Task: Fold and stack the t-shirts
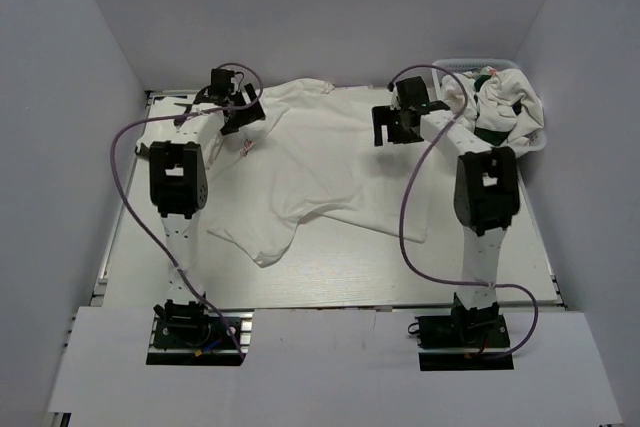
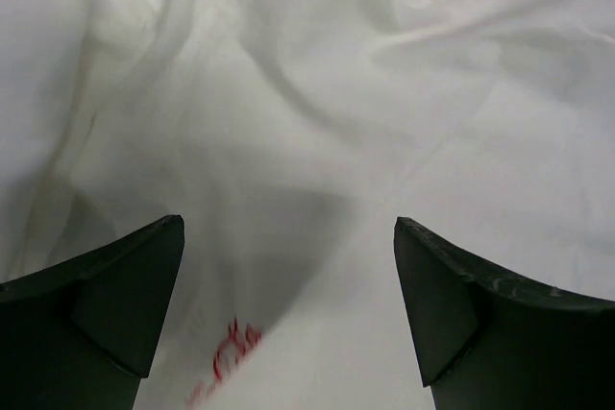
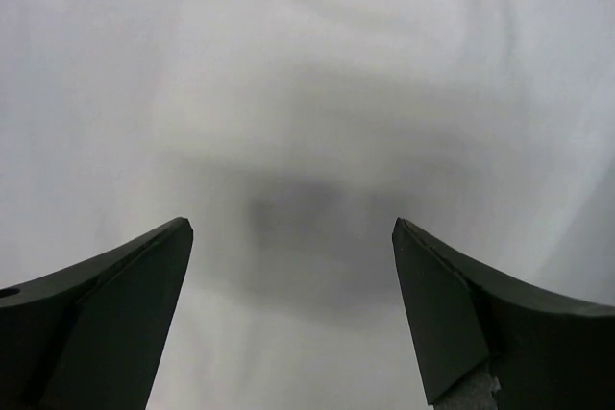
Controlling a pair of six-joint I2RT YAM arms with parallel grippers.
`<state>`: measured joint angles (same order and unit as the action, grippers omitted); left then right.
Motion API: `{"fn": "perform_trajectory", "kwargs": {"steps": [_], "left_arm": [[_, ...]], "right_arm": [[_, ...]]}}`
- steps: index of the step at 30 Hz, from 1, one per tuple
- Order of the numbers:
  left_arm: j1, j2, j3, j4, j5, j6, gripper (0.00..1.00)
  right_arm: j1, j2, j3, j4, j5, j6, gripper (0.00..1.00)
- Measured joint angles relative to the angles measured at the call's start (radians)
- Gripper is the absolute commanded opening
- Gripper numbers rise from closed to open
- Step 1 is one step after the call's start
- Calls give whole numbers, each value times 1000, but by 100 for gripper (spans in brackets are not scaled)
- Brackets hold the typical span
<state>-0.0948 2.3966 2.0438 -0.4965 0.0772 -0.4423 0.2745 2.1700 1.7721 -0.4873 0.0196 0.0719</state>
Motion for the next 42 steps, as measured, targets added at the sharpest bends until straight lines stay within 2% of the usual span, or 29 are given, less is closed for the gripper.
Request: {"fn": "perform_trajectory", "kwargs": {"steps": [2,3,4,8,11,16,22,27,31,34,39,42], "left_arm": [[-10,-151,-173,0,-15,1,100],[-14,-245,-275,-5,-16,0,100],[-18,-323,-344,-19,-16,-2,100],[-40,-669,-683,68,14,-8,100],[-54,-785,-835,115,48,-15,100],[-76,-732,-953,138,73,-28,100],[-88,-622,-975,150,90,-42,100],[-89,-612,-969,169,89,-55,100],[-89,-606,-963,168,78,-65,100],[-89,-604,-961,168,63,-72,100],[-93,-604,-960,168,48,-82,100],[-93,-602,-954,161,46,-84,100]], "right_arm": [[20,-149,-142,19,-6,27,90],[43,-284,-272,51,-17,54,90],[44,-290,-278,51,-18,56,90],[100,-459,-492,118,-50,116,90],[147,-490,-618,149,-58,154,90],[208,-488,-718,153,-53,204,90],[246,-488,-790,220,-45,249,90],[282,-553,-889,268,-33,275,90],[331,-710,-1033,256,-29,313,89],[393,-892,-1159,198,-31,362,88],[486,-1212,-1318,37,-76,462,86],[506,-1331,-1358,-33,-90,513,88]]}}
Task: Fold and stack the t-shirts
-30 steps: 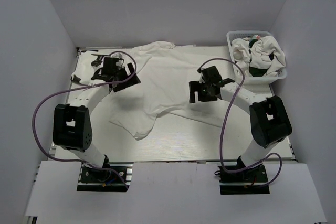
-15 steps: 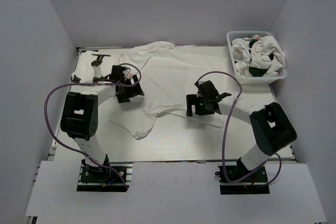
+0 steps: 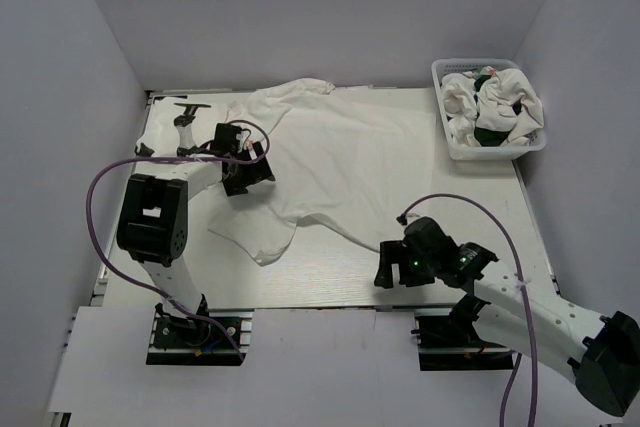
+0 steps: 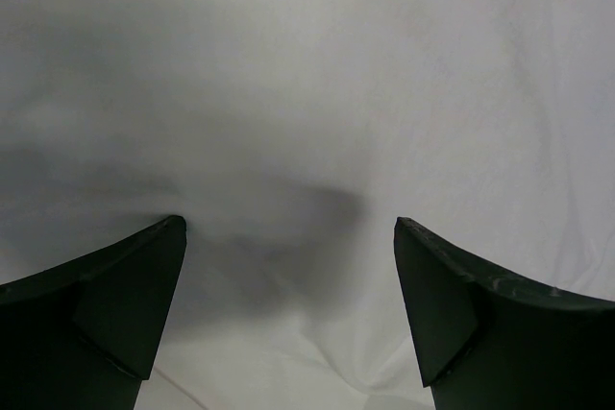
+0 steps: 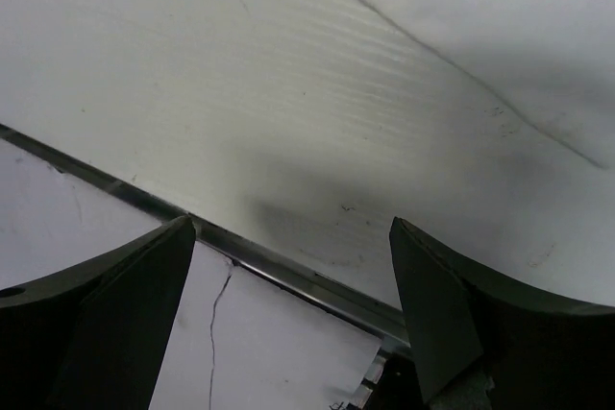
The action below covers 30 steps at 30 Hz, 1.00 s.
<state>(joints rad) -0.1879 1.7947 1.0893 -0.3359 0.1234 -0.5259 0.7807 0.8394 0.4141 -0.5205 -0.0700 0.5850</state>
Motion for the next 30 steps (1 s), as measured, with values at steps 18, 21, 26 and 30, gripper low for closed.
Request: {"fn": "perform_trajectory", "kwargs": {"steps": [18,21,26,30], "left_arm": [[-34,-325,-312,-134,-13,-56,100],[-58,-397,-373,-151,-1,-68,100],[-93,-539,-471,-279,69,-121,100],[-133,-676,-533,-397,171,-174,100]], "right_arm": [[-36,94,124,81,388,126,90],[-50,188,175,151,414,98,90],[-86,345,244,257,423,73,90],[-126,411,240,311,401,67,90]]}}
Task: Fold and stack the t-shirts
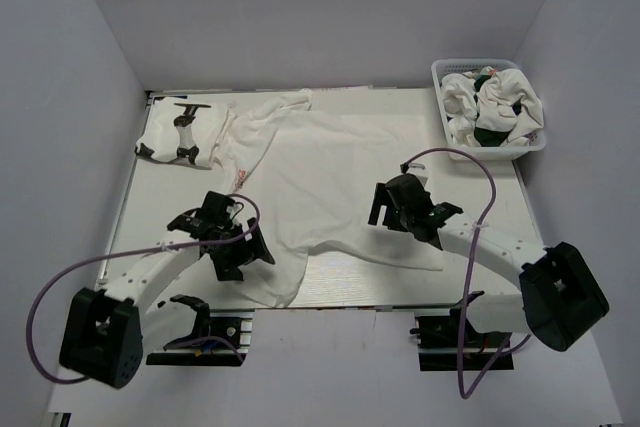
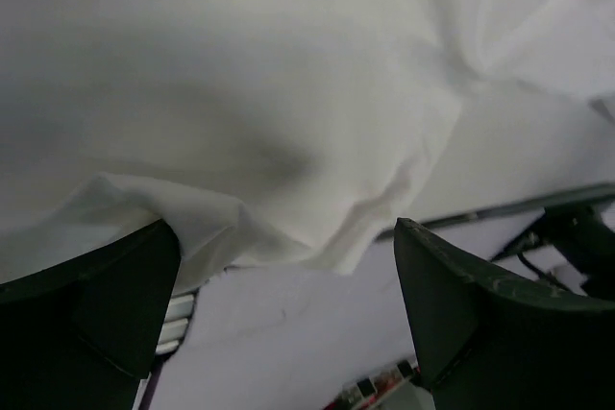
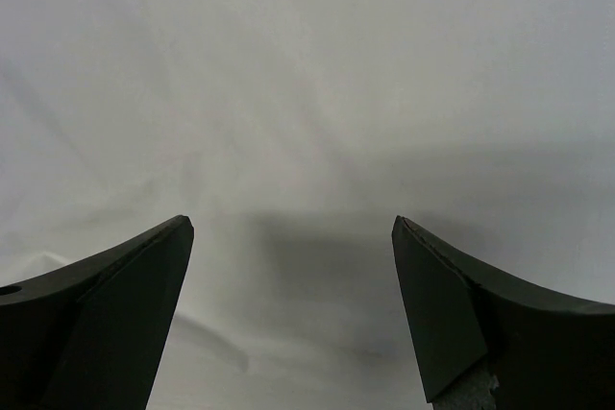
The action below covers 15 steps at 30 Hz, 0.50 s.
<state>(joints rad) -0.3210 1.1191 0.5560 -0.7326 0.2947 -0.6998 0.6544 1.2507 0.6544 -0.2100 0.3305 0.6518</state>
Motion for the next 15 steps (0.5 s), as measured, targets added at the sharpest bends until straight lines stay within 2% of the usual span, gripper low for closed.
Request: {"fn": "perform_trajectory", "kwargs": {"steps": [6,10,15], "left_arm": [[-34,-240,-60,-184,166,-6,100],[-45,-332,-126,-307,279,19,100],[-48,-415,-95,-422,346,33,100]], "right_arm": [[-60,88,-3,35,-28,7,90],[-88,86,-17,51,-32,7,90],[-111,55,-28,62,-39,-3,90]]}}
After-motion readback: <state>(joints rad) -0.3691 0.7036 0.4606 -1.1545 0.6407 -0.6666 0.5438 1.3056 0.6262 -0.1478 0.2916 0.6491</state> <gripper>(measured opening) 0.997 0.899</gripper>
